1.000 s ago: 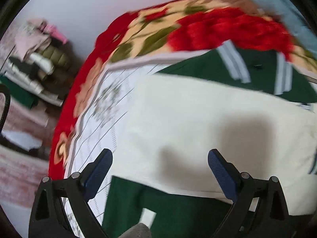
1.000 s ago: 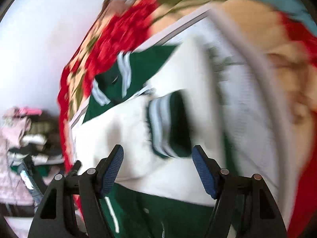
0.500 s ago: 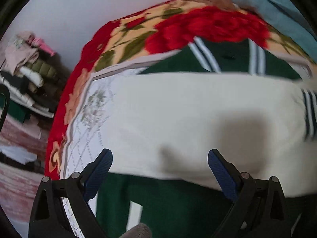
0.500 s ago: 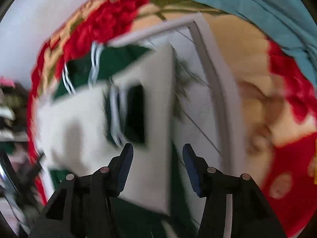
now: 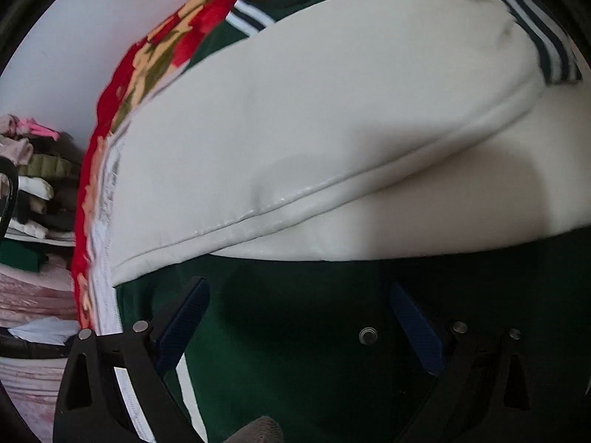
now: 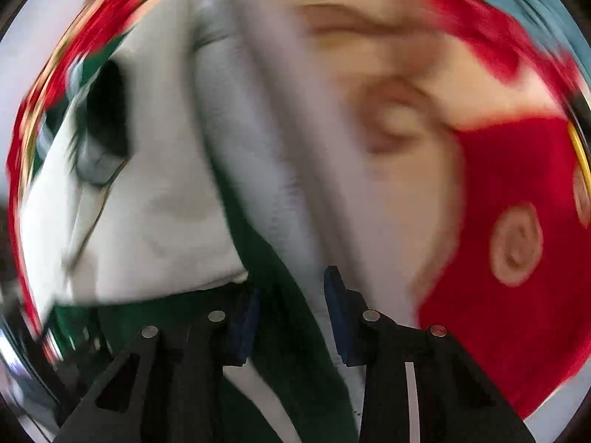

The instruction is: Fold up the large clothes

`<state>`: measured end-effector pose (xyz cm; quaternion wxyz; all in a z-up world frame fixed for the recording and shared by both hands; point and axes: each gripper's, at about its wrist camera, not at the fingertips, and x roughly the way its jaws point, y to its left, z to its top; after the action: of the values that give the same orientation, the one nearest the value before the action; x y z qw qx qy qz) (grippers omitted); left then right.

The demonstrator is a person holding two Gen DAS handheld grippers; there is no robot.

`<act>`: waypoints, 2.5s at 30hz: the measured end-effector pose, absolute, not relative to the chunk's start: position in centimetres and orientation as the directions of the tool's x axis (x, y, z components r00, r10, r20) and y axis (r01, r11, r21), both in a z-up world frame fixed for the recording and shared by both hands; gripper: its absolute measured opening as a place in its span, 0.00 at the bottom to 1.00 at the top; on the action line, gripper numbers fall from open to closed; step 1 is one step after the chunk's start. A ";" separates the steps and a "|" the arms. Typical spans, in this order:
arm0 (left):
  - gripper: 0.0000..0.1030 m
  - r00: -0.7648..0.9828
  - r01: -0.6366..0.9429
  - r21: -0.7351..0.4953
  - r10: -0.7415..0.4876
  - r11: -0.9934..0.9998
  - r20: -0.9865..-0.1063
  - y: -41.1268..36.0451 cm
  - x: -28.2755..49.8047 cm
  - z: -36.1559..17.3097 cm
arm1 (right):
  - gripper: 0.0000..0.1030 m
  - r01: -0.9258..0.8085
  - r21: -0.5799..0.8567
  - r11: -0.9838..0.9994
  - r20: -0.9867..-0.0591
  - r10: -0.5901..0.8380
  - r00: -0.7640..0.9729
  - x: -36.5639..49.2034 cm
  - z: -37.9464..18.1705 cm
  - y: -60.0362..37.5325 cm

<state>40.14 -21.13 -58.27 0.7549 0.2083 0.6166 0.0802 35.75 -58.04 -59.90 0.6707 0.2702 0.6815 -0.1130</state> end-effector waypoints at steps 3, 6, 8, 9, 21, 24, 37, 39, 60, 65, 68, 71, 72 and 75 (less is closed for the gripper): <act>0.98 0.213 0.136 0.409 0.377 0.902 -0.901 -21.3 40.5 -58.2 | 0.34 0.593 0.255 0.764 -0.959 0.280 0.052 35.0 -60.6 -59.7; 0.98 0.203 0.117 0.388 0.361 0.914 -0.910 -20.8 40.8 -57.4 | 0.35 0.543 0.308 0.782 -0.939 0.341 0.041 35.0 -59.0 -60.1; 0.98 0.215 0.097 0.385 0.359 0.918 -0.908 -20.1 40.7 -56.2 | 0.39 0.486 0.290 0.824 -0.949 0.312 0.038 34.5 -57.6 -60.1; 0.98 0.218 0.085 0.383 0.358 0.920 -0.908 -19.7 40.5 -55.6 | 0.39 0.440 0.258 0.860 -0.960 0.281 0.014 33.9 -57.3 -60.0; 0.98 0.078 0.069 0.477 0.472 0.876 -0.878 -9.0 29.2 -54.4 | 0.47 0.325 0.371 0.870 -0.883 0.439 -0.167 25.8 -52.9 -47.9; 0.98 0.030 0.106 0.474 0.473 0.874 -0.880 -7.5 26.3 -56.9 | 0.47 0.276 0.420 0.864 -0.839 0.486 -0.244 23.4 -55.8 -40.4; 0.99 0.041 0.076 0.309 0.307 0.948 -0.951 -3.5 22.7 -58.8 | 0.08 0.363 0.188 0.913 -0.970 0.231 -0.079 23.1 -53.0 -34.0; 1.00 0.056 0.081 0.301 0.297 0.950 -0.953 -3.0 22.4 -58.8 | 0.08 0.299 0.176 0.938 -0.977 0.204 -0.065 22.9 -51.9 -33.5; 1.00 0.269 0.126 0.269 0.228 0.955 -0.936 -21.8 32.8 -53.6 | 0.46 0.540 0.367 0.757 -0.928 0.339 0.156 26.6 -46.9 -65.6; 1.00 0.260 0.120 0.452 0.412 0.884 -0.873 -25.5 35.3 -58.2 | 0.33 0.480 0.453 0.751 -0.885 0.445 0.139 34.7 -55.0 -62.9; 1.00 0.248 0.102 0.499 0.464 0.861 -0.851 -26.0 35.4 -59.4 | 0.33 0.439 0.463 0.770 -0.868 0.494 0.050 37.5 -59.4 -61.7; 1.00 0.272 0.107 0.547 0.505 0.830 -0.819 -26.0 35.1 -59.8 | 0.05 0.392 0.486 0.781 -0.846 0.533 -0.013 38.2 -61.8 -60.7; 1.00 0.275 0.106 0.558 0.515 0.823 -0.812 -26.1 35.0 -59.9 | 0.05 0.363 0.460 0.810 -0.867 0.498 -0.014 38.3 -61.5 -60.5; 1.00 0.259 0.088 0.545 0.509 0.834 -0.821 -25.7 35.0 -59.4 | 0.04 0.380 0.450 0.808 -0.883 0.466 0.055 37.7 -60.2 -61.5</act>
<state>34.99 -25.73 -59.36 0.7525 0.2519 0.5922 0.1397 37.73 -61.49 -60.19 0.6577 0.3081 0.6866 0.0325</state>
